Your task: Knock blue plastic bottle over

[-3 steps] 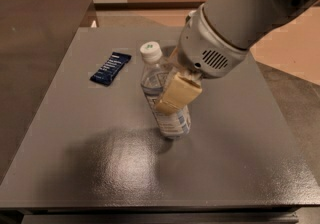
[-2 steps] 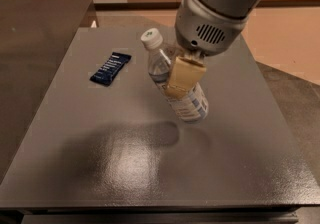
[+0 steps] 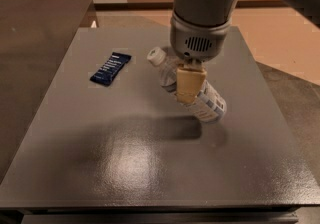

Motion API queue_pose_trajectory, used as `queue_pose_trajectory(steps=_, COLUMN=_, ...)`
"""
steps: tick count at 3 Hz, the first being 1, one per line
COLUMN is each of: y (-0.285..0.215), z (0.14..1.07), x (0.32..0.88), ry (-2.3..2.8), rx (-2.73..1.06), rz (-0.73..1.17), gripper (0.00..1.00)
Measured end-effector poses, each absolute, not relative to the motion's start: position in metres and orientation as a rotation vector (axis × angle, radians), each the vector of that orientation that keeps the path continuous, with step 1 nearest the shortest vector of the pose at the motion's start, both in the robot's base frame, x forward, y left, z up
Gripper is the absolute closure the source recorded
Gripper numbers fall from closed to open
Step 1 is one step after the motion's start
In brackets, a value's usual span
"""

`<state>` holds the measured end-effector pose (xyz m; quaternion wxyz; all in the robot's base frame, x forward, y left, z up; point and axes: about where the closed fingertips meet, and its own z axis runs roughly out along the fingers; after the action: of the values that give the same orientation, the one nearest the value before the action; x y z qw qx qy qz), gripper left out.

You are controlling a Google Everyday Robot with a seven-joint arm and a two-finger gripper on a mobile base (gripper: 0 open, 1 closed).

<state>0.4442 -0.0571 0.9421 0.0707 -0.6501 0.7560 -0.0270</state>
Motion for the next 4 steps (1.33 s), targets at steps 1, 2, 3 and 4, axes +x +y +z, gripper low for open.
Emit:
queue_pose_trajectory(steps=1, y=-0.062, z=0.923, x=0.448, ry=2.315, rx=-2.01, rz=-0.157, gripper=1.0)
queue_pose_trajectory(steps=2, y=-0.063, z=0.913, x=0.45, ry=2.33, rx=-2.051, rz=-0.228, gripper=0.85)
queue_pose_trajectory(steps=3, y=-0.063, z=0.903, x=0.451, ry=2.336, rx=-2.094, rz=-0.291, gripper=0.61)
queue_pose_trajectory(steps=4, y=-0.062, z=0.891, x=0.451, ry=2.331, rx=-2.149, rz=-0.344, gripper=0.39)
